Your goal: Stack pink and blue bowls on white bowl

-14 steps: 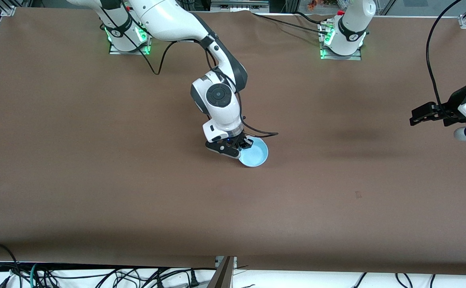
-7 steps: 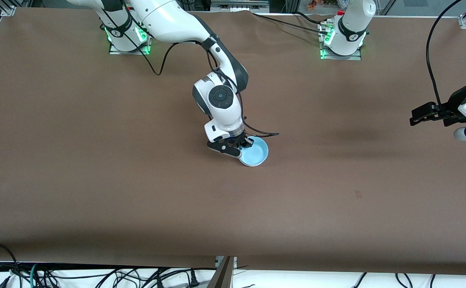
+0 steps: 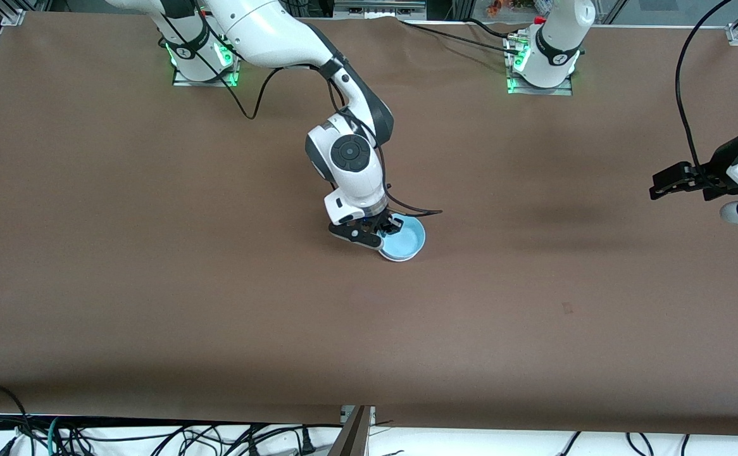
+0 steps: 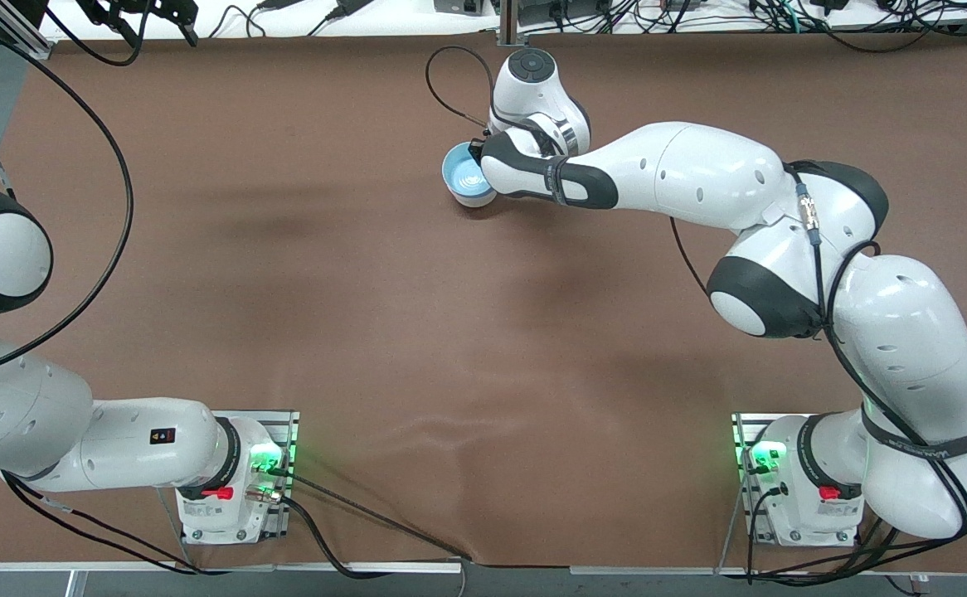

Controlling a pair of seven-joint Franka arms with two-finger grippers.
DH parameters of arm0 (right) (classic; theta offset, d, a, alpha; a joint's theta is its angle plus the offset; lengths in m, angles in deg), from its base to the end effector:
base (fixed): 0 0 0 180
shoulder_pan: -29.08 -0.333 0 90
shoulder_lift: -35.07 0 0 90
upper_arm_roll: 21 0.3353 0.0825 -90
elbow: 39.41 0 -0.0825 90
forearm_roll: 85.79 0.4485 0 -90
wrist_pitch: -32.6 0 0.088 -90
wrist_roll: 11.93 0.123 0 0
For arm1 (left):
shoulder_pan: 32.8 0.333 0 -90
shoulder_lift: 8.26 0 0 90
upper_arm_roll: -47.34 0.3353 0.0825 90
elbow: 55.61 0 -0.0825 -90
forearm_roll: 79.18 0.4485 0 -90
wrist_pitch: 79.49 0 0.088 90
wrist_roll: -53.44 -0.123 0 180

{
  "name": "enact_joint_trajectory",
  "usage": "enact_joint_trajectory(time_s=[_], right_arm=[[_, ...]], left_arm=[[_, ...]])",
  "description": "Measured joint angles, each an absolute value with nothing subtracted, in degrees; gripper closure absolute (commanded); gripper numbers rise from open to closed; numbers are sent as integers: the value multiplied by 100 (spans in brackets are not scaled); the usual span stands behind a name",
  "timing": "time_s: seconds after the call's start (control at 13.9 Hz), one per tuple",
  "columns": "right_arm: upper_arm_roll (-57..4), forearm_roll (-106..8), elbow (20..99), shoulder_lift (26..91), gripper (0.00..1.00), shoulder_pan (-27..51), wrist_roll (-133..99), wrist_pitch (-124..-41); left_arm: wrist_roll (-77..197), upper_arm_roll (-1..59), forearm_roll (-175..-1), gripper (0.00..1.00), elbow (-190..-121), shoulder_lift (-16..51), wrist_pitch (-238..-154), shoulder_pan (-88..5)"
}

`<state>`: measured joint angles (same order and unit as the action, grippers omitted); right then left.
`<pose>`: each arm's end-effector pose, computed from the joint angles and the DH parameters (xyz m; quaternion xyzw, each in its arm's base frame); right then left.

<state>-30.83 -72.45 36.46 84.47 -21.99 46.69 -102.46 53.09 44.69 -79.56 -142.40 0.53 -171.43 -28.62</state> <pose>0.5998 0.5754 0.1977 -0.9772 0.1891 -0.0385 0.0882 0.6669 0.0190 0.5620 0.9994 0.0107 -0.0316 0.0074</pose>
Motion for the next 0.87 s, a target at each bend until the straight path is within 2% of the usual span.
enact_joint_trajectory(time_s=[0.07,0.29,0.65,0.87], right_arm=[[-3084,-7245,3637,8447,59,-2187,4669,-10246],[-3096,-7245,3480,8441,59,-2112,4669,-10032],[-3108,-7179,2270,8283,59,-1579,4592,-8298],[-3126,-6903,2008,7929,59,-1181,4153,-7616]], left_arm=[[5309,4469,-7956,0,-14239,54,-17143,-2862],[5309,4469,-7956,0,-14237,54,-17143,-2863],[5309,4468,-7956,0,-14235,56,-17143,-2863],[5309,4469,-7955,0,-14233,57,-17143,-2863]])
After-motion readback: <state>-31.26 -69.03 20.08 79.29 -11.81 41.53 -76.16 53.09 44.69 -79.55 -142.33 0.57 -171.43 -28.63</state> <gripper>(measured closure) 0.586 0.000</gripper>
